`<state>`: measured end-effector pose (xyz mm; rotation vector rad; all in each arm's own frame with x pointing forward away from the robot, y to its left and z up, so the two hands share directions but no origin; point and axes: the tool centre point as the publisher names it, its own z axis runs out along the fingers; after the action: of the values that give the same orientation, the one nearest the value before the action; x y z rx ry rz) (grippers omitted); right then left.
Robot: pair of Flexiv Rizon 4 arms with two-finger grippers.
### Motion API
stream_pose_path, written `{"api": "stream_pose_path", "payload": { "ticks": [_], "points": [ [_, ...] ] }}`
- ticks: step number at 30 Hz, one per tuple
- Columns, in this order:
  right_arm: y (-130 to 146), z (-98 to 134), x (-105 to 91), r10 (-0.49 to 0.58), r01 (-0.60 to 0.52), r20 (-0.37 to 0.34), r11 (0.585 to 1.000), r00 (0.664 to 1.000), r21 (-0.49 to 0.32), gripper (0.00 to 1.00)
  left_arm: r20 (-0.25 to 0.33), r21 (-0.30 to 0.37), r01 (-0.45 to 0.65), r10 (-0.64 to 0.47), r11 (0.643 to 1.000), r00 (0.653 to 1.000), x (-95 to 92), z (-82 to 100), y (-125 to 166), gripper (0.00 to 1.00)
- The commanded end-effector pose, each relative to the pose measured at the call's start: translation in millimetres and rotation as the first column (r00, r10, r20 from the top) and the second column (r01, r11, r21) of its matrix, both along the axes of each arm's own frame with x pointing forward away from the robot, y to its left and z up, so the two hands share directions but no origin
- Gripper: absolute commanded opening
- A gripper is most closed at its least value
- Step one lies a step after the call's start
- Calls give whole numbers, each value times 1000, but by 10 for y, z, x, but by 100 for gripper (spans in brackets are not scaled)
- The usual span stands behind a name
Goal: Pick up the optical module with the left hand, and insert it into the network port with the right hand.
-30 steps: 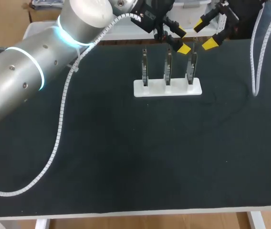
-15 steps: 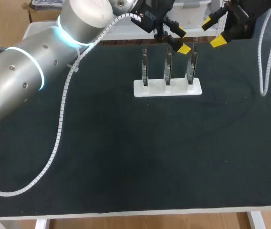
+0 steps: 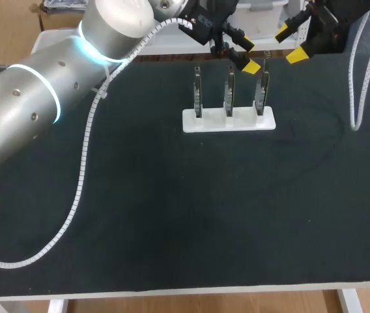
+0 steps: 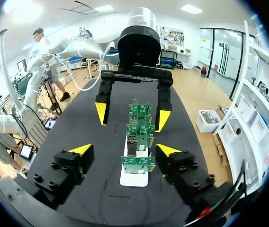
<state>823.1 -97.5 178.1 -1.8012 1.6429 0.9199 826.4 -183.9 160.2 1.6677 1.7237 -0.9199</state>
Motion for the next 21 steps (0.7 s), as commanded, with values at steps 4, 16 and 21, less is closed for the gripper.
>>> {"api": "stream_pose_path", "payload": {
  "ticks": [4,16,21],
  "points": [
    [0,-1,67,121,-122,-99,993,988,0,0,-31,7,38,-37,999,999,99,10,-40,100],
    [27,15,94,127,-127,-92,992,988,-1,0,-31,7,38,-37,999,999,99,10,-40,100],
    [57,35,114,133,-133,-85,991,987,-2,0,-31,7,38,-37,999,999,99,10,-40,100]
  ]
}}
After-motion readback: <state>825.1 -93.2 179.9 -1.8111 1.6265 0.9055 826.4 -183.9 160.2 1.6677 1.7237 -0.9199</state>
